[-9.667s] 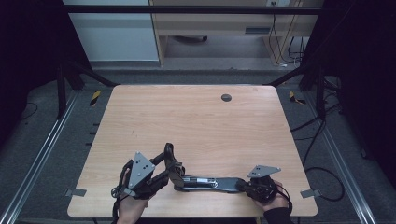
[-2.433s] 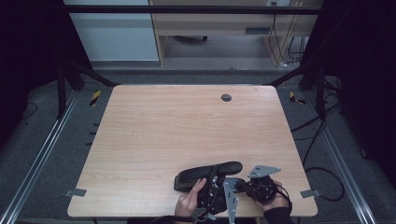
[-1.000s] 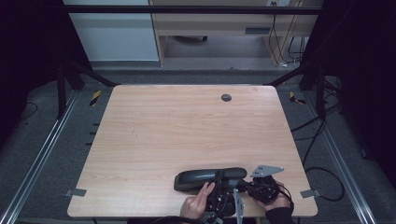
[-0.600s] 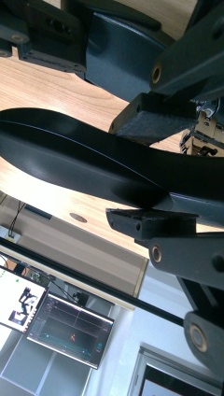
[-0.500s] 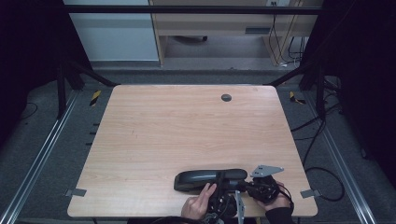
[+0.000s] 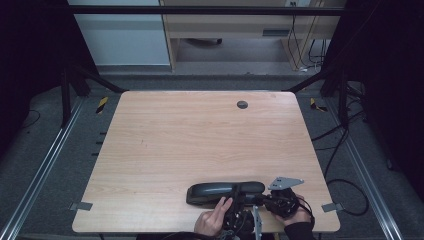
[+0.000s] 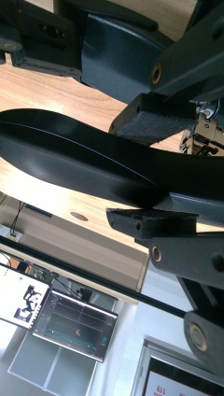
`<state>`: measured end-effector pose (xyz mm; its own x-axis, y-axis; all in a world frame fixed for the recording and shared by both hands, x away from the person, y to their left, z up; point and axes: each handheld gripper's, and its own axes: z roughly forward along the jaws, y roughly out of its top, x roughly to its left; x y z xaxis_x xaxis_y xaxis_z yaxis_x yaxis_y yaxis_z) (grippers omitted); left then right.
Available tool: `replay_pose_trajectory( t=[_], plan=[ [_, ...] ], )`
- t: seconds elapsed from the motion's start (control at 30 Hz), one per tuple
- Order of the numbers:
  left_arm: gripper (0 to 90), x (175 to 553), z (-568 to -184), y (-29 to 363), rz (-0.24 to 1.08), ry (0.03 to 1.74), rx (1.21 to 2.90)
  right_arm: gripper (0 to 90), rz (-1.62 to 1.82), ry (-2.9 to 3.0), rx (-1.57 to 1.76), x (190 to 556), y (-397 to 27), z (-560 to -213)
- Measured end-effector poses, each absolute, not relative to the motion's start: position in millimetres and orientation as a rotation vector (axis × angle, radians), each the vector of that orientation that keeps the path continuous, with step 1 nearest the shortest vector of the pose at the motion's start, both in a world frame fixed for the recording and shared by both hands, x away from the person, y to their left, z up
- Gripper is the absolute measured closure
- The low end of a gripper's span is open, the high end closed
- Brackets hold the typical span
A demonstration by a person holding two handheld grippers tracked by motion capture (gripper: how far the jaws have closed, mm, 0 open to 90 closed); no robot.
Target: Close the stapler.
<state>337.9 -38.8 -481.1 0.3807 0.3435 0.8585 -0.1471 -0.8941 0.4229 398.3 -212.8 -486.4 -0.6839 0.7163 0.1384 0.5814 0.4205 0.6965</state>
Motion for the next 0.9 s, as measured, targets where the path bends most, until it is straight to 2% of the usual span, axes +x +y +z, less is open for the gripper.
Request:
replay_pose_trajectory(
  t=[0.17,0.37,0.53,0.63,0.9],
  plan=[
    [53.4,340.8,-476.1,-36.6,1.458,0.199,2.24,89.9,1.116,2.494,1.155,398.9,-213.5,-486.5],
    [44.4,336.2,-473.1,-37.5,1.432,0.173,2.226,86.3,1.115,2.48,1.166,398.9,-213.9,-486.5],
    [41.9,333.5,-467.4,-35.9,1.371,0.17,2.252,79.5,1.11,2.443,1.17,398.8,-215.1,-485.8],
    [41.3,333.4,-462.9,-33.3,1.275,0.174,2.27,75.3,1.101,2.424,1.179,399.1,-217.1,-485.2],
    [39.2,333.7,-440.9,-18.3,1.154,0.277,2.246,67.2,1.107,2.365,1.218,400.8,-224.0,-484.4]
  ],
)
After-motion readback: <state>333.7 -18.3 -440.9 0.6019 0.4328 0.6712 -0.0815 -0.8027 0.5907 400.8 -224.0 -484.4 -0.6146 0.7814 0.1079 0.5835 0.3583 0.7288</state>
